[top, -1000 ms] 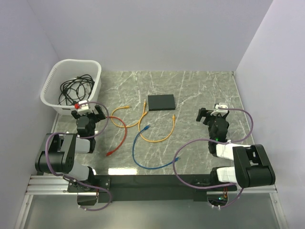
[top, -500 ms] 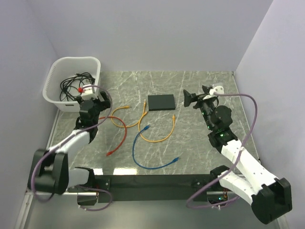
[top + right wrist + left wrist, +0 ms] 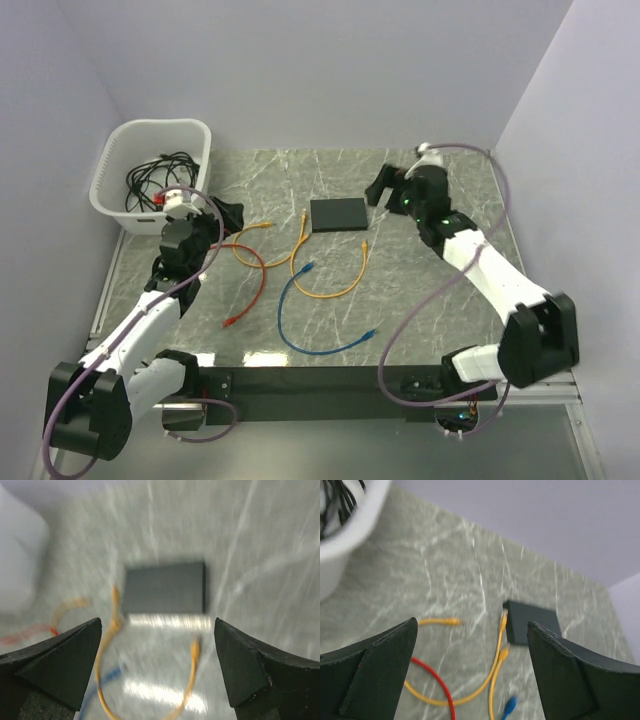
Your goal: Insert the plug into the switch port
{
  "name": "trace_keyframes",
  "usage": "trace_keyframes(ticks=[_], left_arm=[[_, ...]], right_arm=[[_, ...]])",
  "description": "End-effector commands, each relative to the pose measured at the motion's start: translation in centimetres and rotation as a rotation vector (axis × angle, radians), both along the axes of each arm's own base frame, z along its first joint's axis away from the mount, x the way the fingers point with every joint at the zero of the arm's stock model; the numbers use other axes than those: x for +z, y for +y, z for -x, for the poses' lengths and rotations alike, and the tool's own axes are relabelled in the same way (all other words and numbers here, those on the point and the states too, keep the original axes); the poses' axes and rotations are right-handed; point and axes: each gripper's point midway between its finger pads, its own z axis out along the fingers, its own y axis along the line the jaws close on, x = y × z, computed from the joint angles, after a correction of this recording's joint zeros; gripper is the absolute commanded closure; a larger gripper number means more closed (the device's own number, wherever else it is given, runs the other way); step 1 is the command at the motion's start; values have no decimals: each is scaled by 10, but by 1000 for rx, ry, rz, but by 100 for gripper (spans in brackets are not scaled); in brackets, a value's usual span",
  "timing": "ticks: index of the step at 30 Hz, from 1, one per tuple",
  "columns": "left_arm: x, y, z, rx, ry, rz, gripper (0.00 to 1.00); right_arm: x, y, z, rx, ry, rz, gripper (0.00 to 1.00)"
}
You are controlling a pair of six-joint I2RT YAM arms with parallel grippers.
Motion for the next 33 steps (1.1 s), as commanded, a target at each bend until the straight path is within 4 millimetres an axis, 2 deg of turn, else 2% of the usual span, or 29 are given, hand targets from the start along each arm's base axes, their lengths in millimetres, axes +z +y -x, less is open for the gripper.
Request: trace_keyframes(ticks=[1, 4, 6, 9, 10, 13, 15, 18, 20, 22, 23, 24, 27, 28, 33], left_arm=[[2, -23, 6, -101, 46, -21, 3], [-9, -35, 8, -125, 95, -71, 5], [-21, -41, 6, -126, 141, -104, 8], [-34, -70, 6, -186, 193, -165, 8], [-41, -72, 5, -182, 215, -191, 9], [-59, -93, 0, -208, 279, -234, 15], [-73, -104, -1, -236, 320, -245, 19], [-69, -126, -1, -297, 297, -221, 21], [-68, -132, -2, -302, 295, -202, 21], [-65, -135, -3, -301, 296, -191, 22], [-65, -135, -3, -300, 300, -190, 25], [-68, -136, -2, -302, 311, -198, 25], [-72, -135, 2, -298, 322, -210, 27], [-73, -134, 4, -296, 324, -211, 27], [-77, -127, 14, -281, 328, -215, 28]], right_arm=[[-58, 28, 35, 117, 257, 16, 0], [-58, 44, 44, 176, 224, -7, 0], [-62, 42, 42, 138, 242, 22, 0], [-72, 46, 42, 127, 276, 65, 0], [-73, 52, 45, 143, 278, 70, 0], [-76, 54, 51, 137, 263, 89, 0], [-79, 64, 60, 190, 246, 82, 0], [-75, 82, 72, 273, 241, 54, 3], [-74, 89, 75, 290, 244, 64, 8], [-86, 95, 75, 296, 277, 91, 16], [-89, 87, 70, 235, 303, 116, 19], [-95, 83, 67, 204, 324, 132, 27], [-114, 66, 58, 89, 378, 203, 36], [-126, 61, 56, 60, 406, 234, 38], [-146, 45, 48, -33, 443, 316, 38]])
